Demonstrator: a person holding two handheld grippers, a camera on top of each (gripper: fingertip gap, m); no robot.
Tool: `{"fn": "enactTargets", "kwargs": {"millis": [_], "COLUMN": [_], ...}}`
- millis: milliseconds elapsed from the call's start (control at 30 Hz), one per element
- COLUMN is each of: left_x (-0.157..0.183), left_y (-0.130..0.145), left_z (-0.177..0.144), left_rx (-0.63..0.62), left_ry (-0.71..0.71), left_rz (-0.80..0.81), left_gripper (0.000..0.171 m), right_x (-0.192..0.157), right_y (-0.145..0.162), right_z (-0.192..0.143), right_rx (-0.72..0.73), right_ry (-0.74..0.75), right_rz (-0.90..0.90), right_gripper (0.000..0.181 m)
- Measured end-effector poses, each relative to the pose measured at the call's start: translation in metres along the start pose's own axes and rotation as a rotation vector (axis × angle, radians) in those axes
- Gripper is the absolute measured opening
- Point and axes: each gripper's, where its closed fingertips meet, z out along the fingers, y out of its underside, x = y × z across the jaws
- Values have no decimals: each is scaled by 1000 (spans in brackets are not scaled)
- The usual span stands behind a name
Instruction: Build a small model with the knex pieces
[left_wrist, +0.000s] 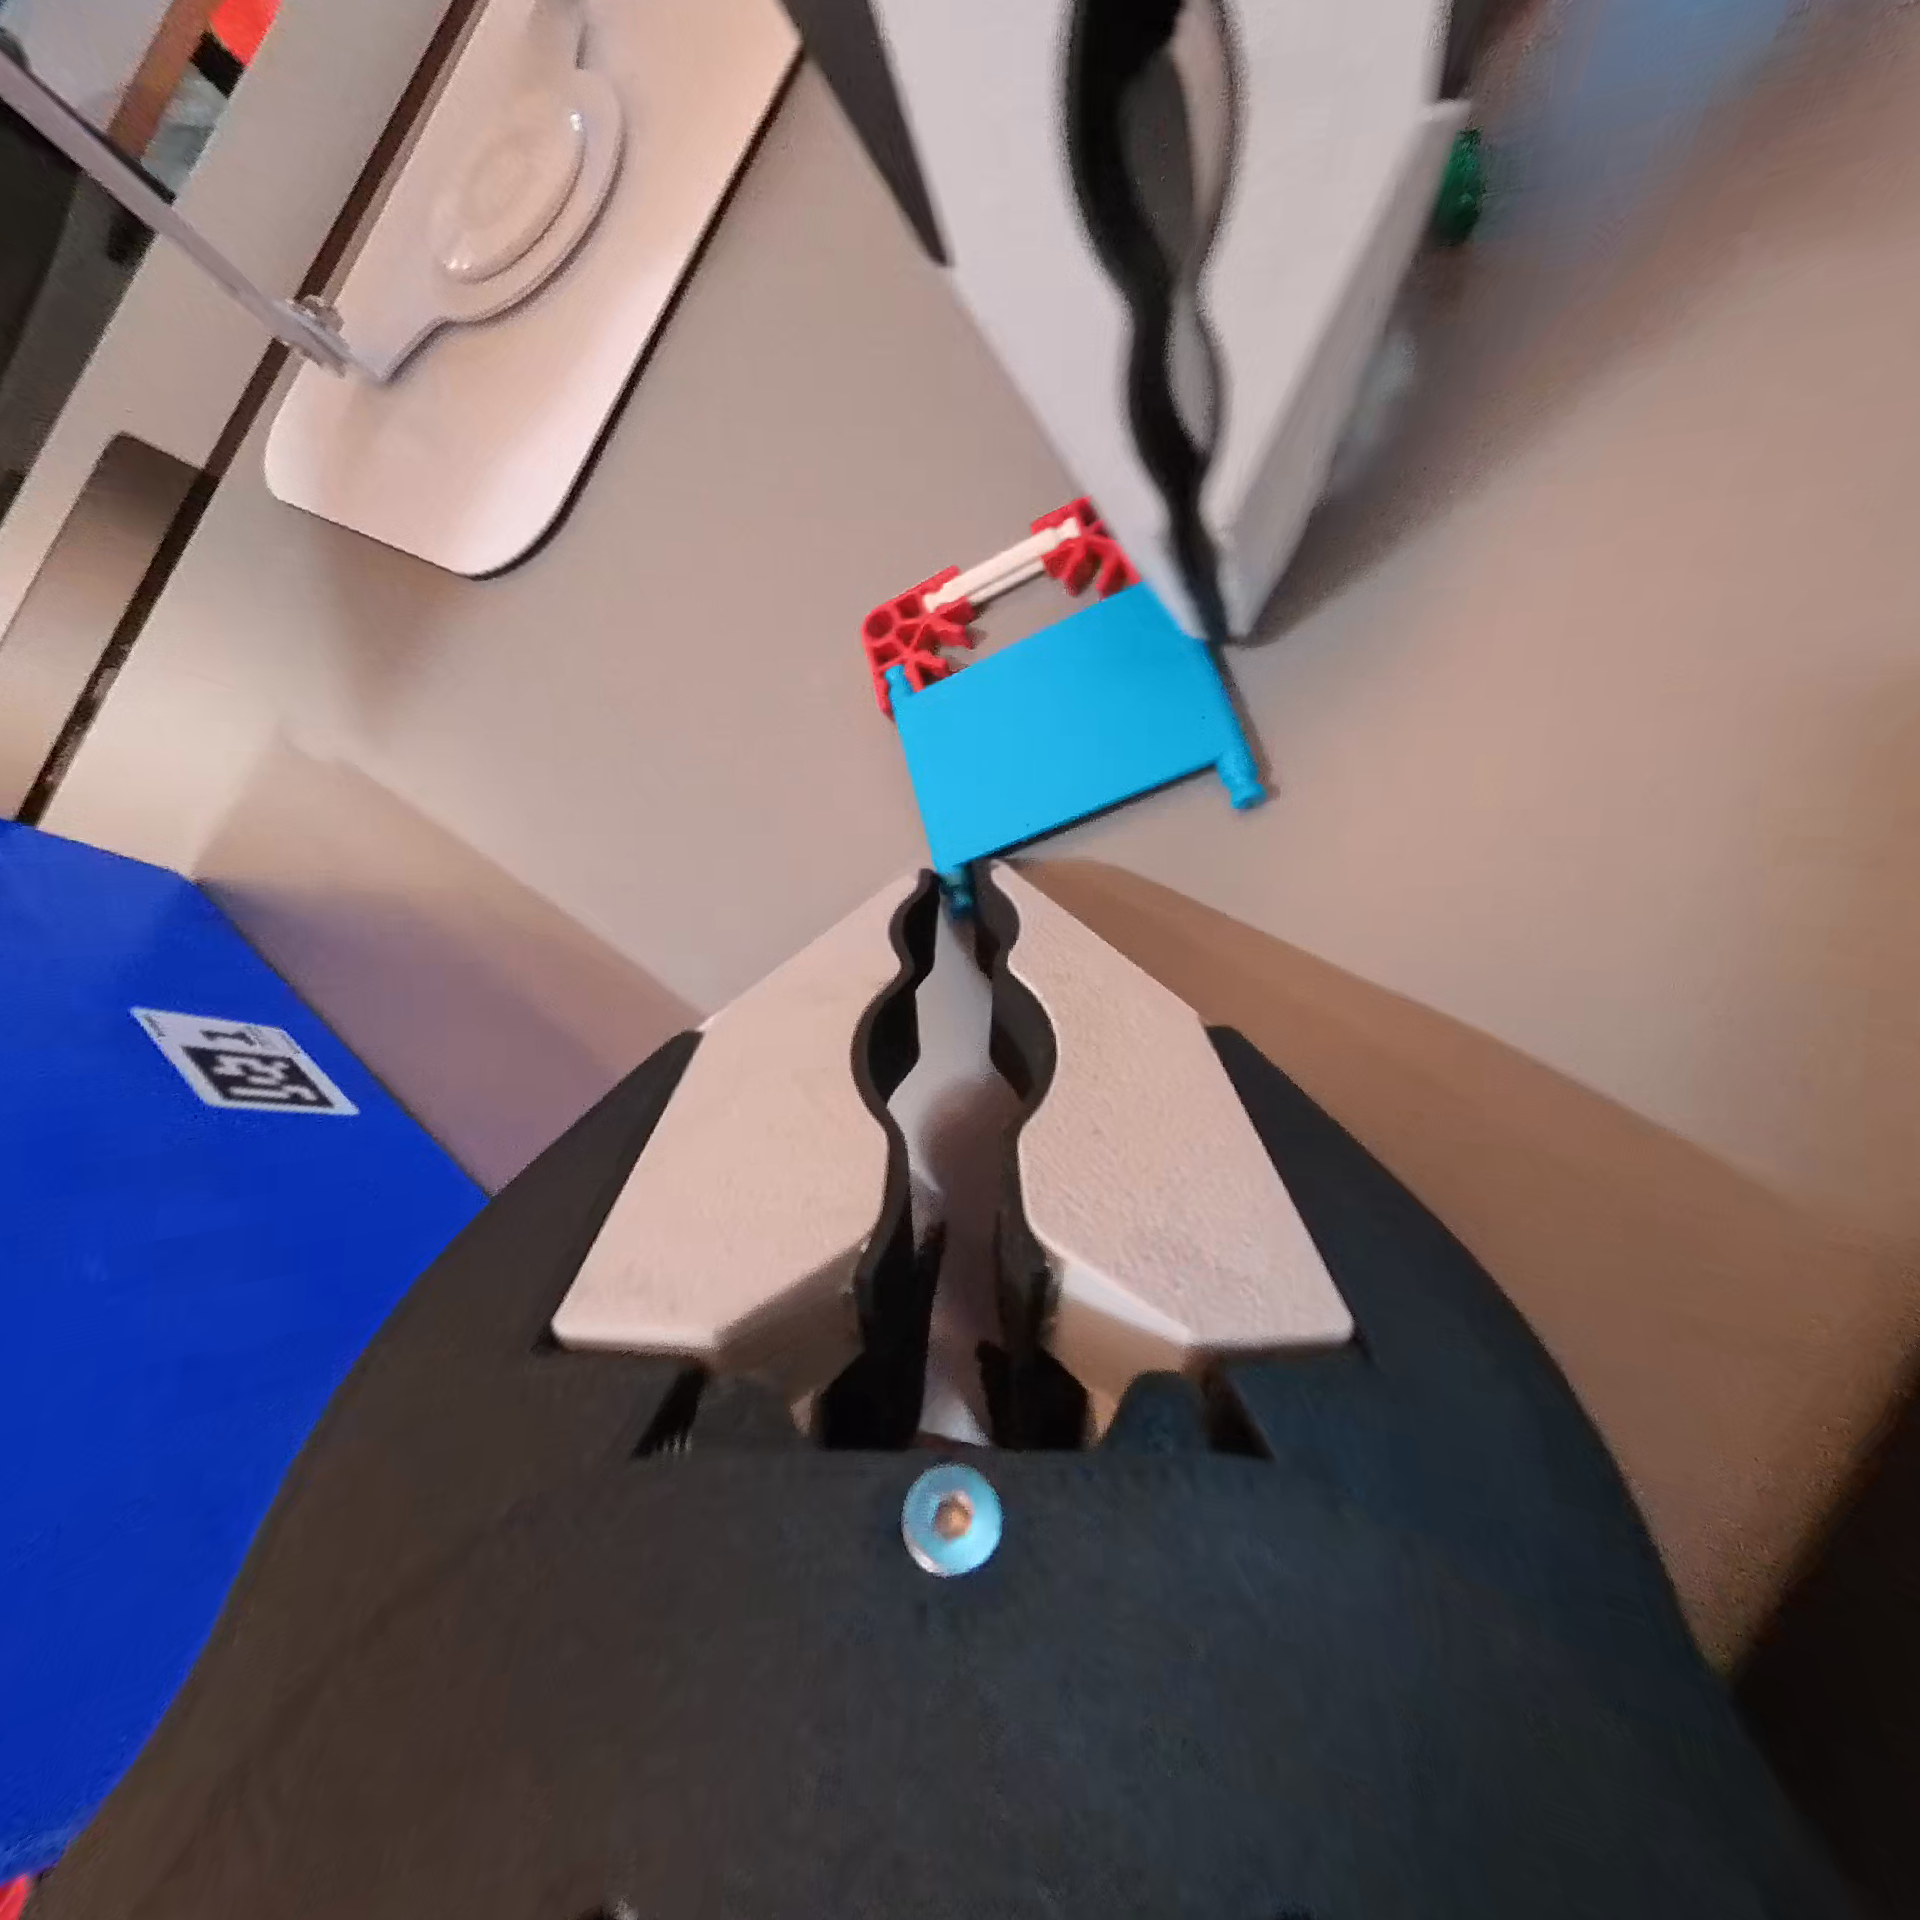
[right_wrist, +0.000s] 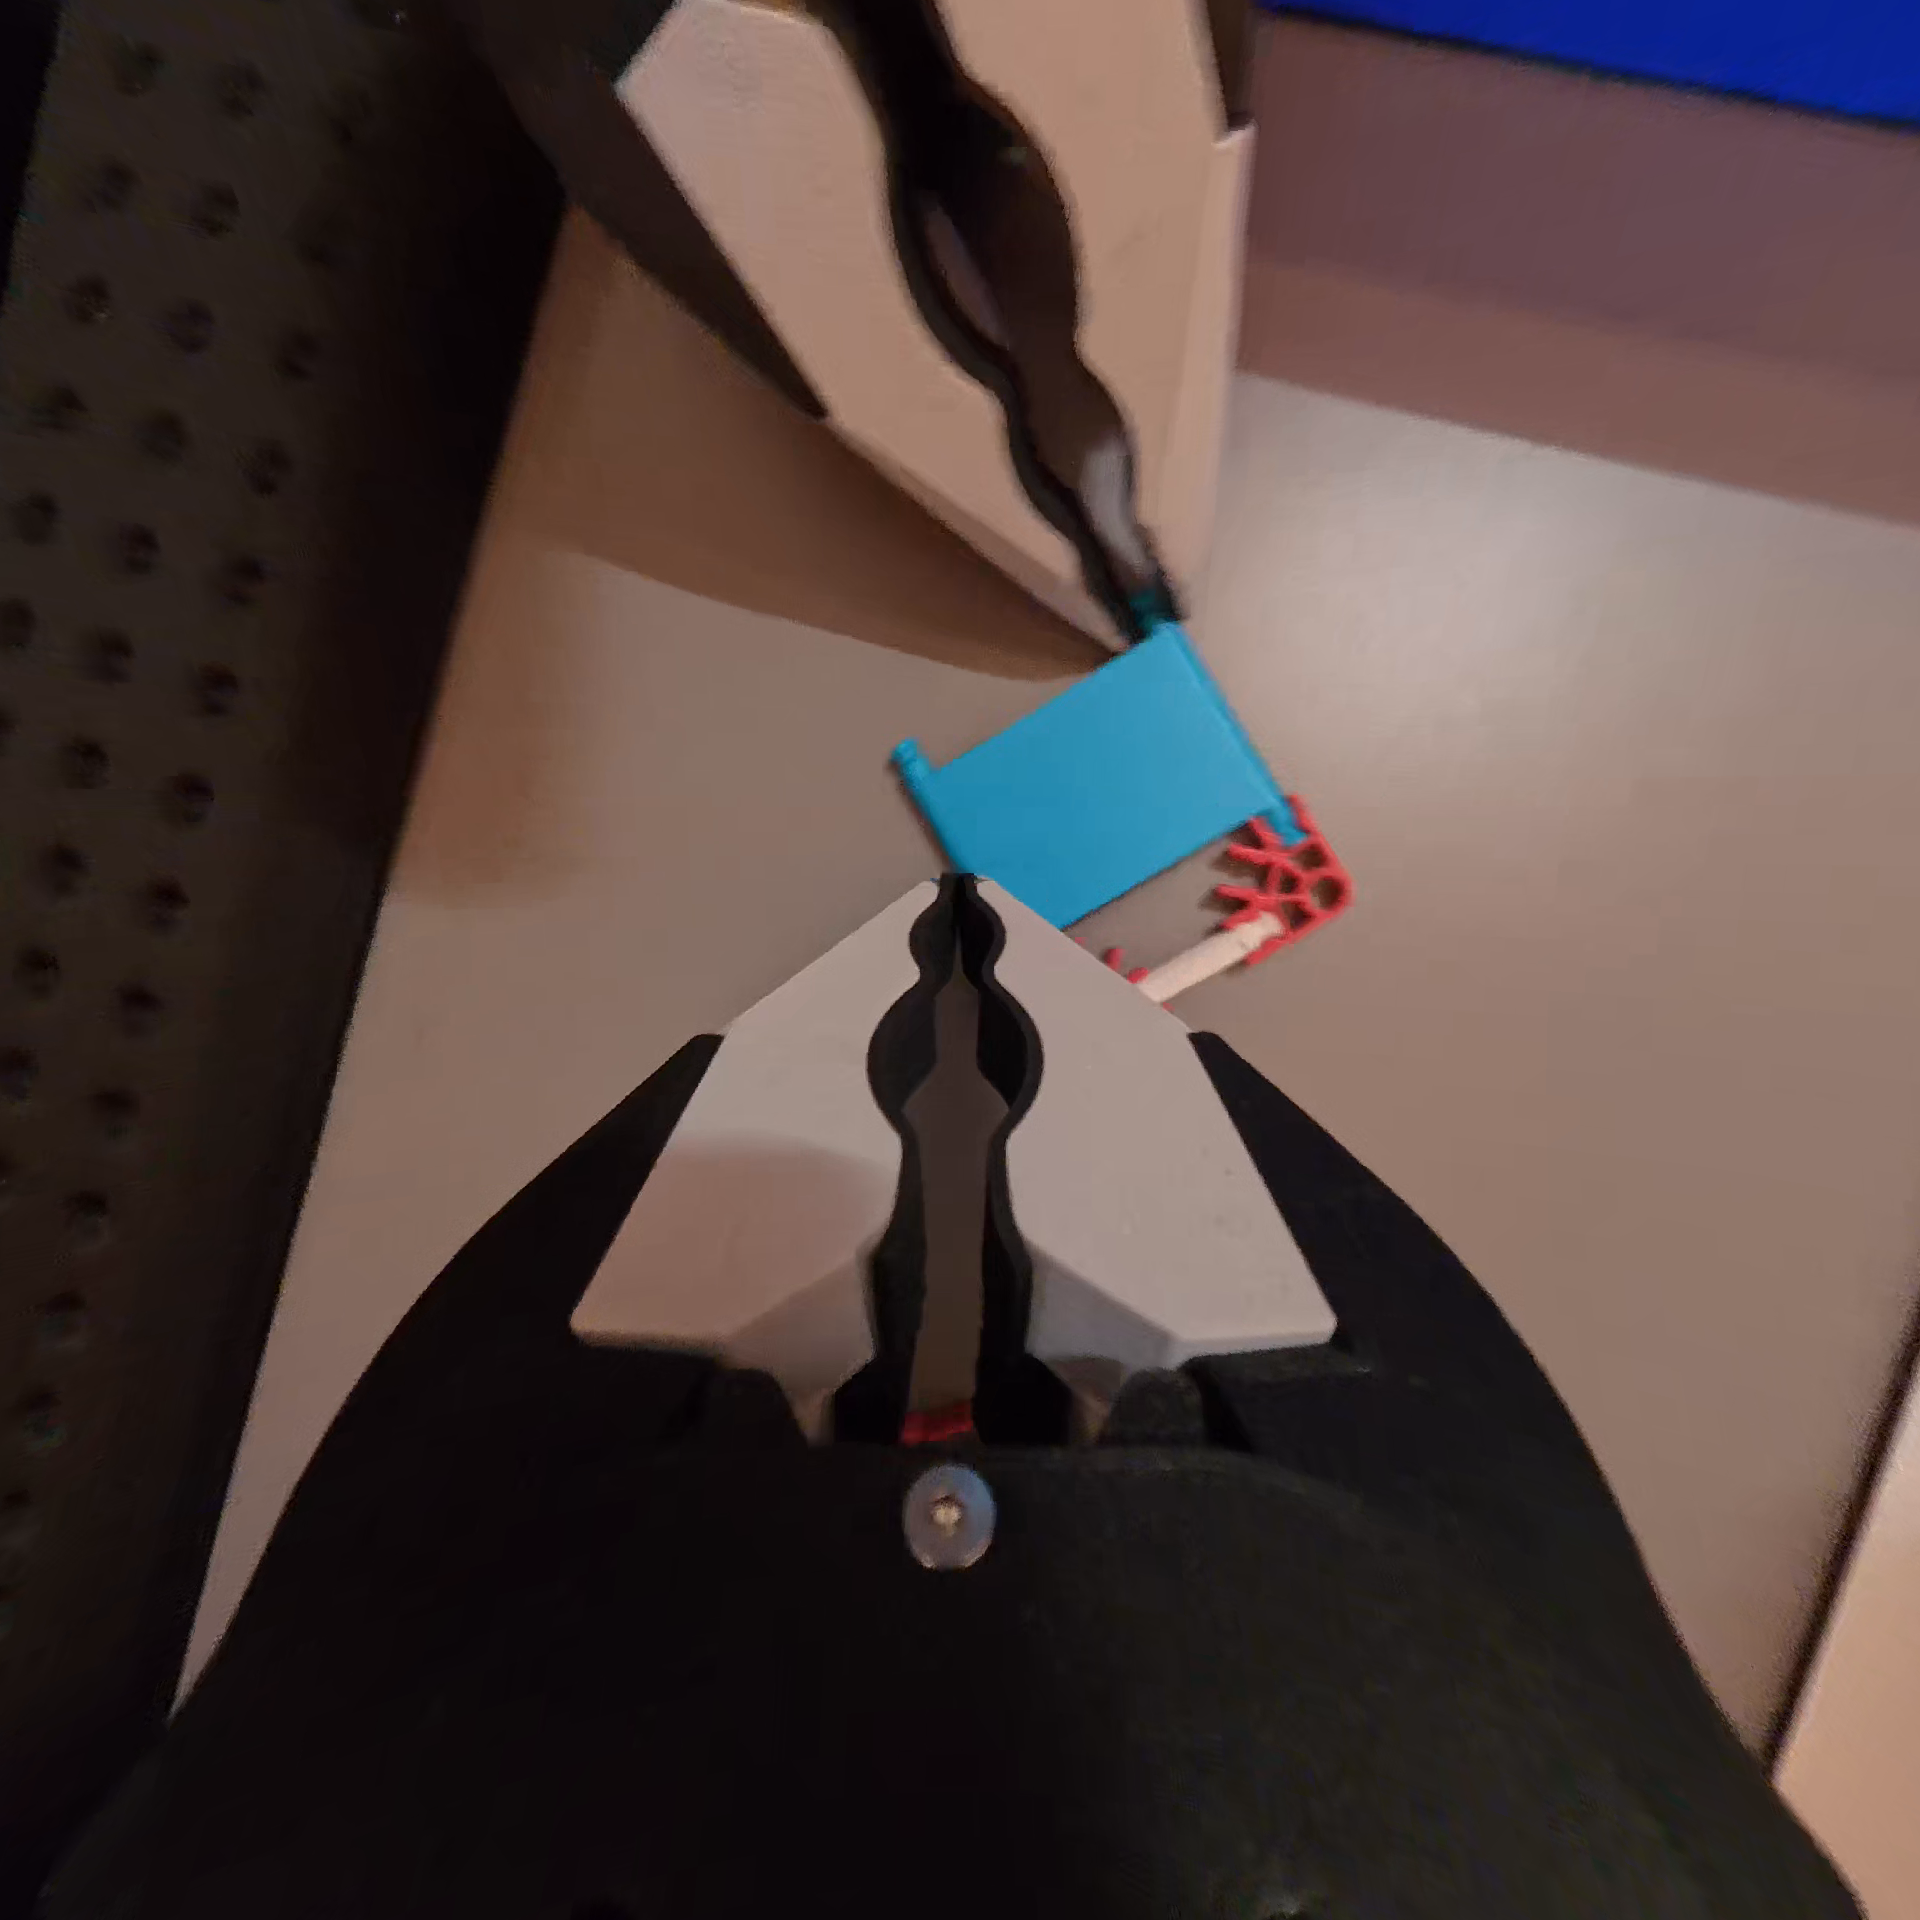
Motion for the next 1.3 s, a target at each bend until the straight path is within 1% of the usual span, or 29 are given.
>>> {"fn": "enactTargets", "kwargs": {"millis": [100, 167, 233, 300, 400, 433, 567, 633, 667, 733, 800, 867, 900, 1000, 1067, 1100, 1133, 1167, 1233, 1267, 1300], "left_x": [-3, -4, -5, -5, -6, -6, -7, -8, -8, -10, -10, -10, -10, -15, -30, -45, -66, -89, -133, -153, -167], "left_y": [-2, -4, -6, -7, -7, -7, -8, -9, -10, -12, -13, -20, -25, -50, -65, -69, -67, -60, -33, -17, 1], "left_z": [4, 6, 8, 9, 10, 10, 12, 13, 14, 17, 17, 11, 5, -27, -58, -76, -92, -105, -116, -115, -109], "left_rx": [-8, -10, -9, -9, -13, -14, -18, -24, -27, -35, -34, 4, 26, 126, 193, 214, 202, 161, 57, 10, -45], "left_ry": [-21, -32, -47, -49, -47, -52, -80, -104, -116, -140, -153, -159, -161, -182, -208, -238, -288, -335, -384, -392, -363], "left_rz": [2, 15, 48, 53, 23, 19, 1, 17, 27, 44, 61, 66, 68, 48, 2, -26, -47, -62, -128, -180, -251], "left_gripper": [5, 5, 5, 5, 4, 4, 4, 4, 4, 4, 5, 9, 11, 17, 21, 17, 14, 16, 13, 12, 14], "right_x": [-4, -1, -6, 4, 21, 23, 11, 3, -3, -6, -9, -6, -5, -5, -4, -3, -3, -3, -2, -1, -1], "right_y": [-4, -4, -8, -11, -5, -1, -1, -1, -1, -4, -6, -7, -7, -9, -11, -11, -12, -12, -12, -12, -12], "right_z": [5, 4, -2, -8, -13, -11, -7, -3, 1, 5, 2, -2, -4, -8, -12, -13, -15, -15, -16, -15, -15], "right_rx": [11, -10, 22, 55, 52, 40, 42, 33, 29, 34, 34, 43, 44, 69, 77, 83, 89, 92, 92, 92, 91], "right_ry": [2, 34, 11, 52, 118, 120, 59, 19, -7, -7, -11, 5, 11, 16, 31, 38, 38, 39, 45, 45, 47], "right_rz": [-28, -63, -62, -43, -9, -7, -19, -21, -25, -48, -70, -63, -68, -87, -97, -99, -100, -102, -107, -108, -108], "right_gripper": [0, 0, 0, 0, 11, 11, 2, 0, 0, 0, 2, 8, 8, 8, 10, 11, 11, 11, 11, 11, 11]}}
